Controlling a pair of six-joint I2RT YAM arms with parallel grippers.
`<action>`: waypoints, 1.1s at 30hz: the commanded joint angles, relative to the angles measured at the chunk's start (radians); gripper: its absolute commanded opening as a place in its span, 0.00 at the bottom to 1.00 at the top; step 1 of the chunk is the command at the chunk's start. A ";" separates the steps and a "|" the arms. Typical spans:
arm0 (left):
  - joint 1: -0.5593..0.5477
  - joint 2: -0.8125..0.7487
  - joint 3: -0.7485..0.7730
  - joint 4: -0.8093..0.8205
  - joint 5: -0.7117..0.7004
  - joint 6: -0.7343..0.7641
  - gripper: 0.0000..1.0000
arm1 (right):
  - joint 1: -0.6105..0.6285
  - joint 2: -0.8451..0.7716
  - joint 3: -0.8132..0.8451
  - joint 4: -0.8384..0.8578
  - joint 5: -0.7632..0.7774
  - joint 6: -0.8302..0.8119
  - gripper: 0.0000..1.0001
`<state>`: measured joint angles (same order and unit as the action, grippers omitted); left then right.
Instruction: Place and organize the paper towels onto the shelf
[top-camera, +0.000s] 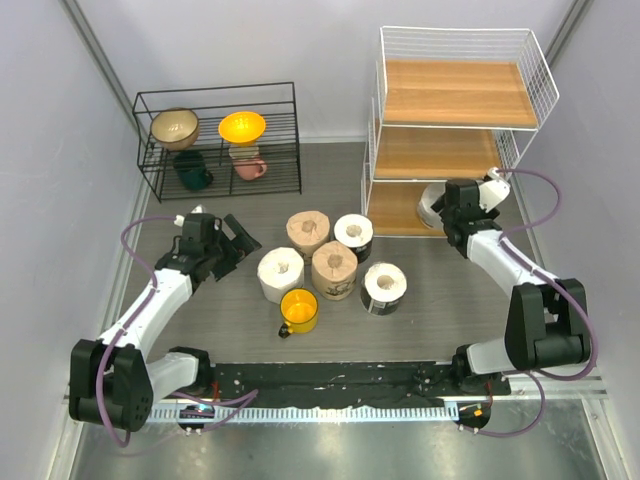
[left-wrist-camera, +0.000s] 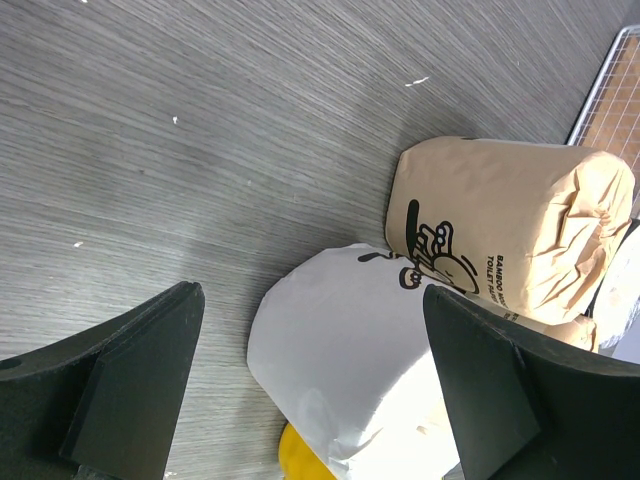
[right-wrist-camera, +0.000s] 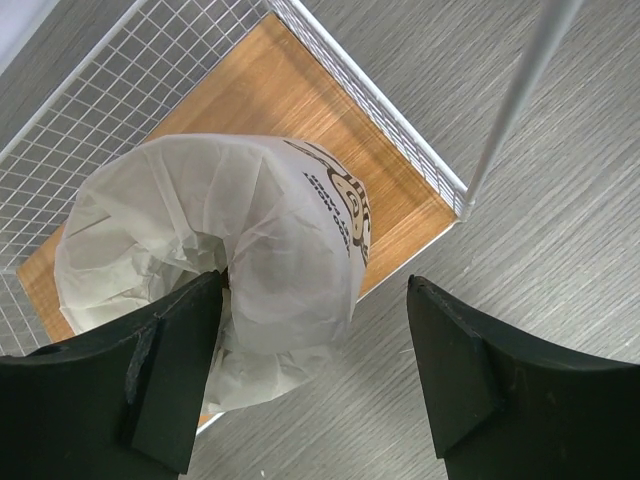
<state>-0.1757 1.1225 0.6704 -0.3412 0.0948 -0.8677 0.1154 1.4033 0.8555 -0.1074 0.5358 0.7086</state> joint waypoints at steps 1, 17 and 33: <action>-0.004 -0.001 0.003 0.022 0.003 0.004 0.96 | -0.003 -0.077 0.043 0.190 -0.006 -0.031 0.79; -0.007 0.008 0.001 0.028 0.011 0.004 0.97 | -0.005 0.011 -0.194 0.623 -0.126 -0.012 0.79; -0.007 0.011 0.000 0.034 0.017 0.003 0.97 | -0.003 -0.040 -0.342 0.842 -0.266 -0.032 0.80</action>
<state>-0.1768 1.1351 0.6704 -0.3408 0.0956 -0.8673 0.1009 1.3849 0.5163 0.6201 0.4114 0.6506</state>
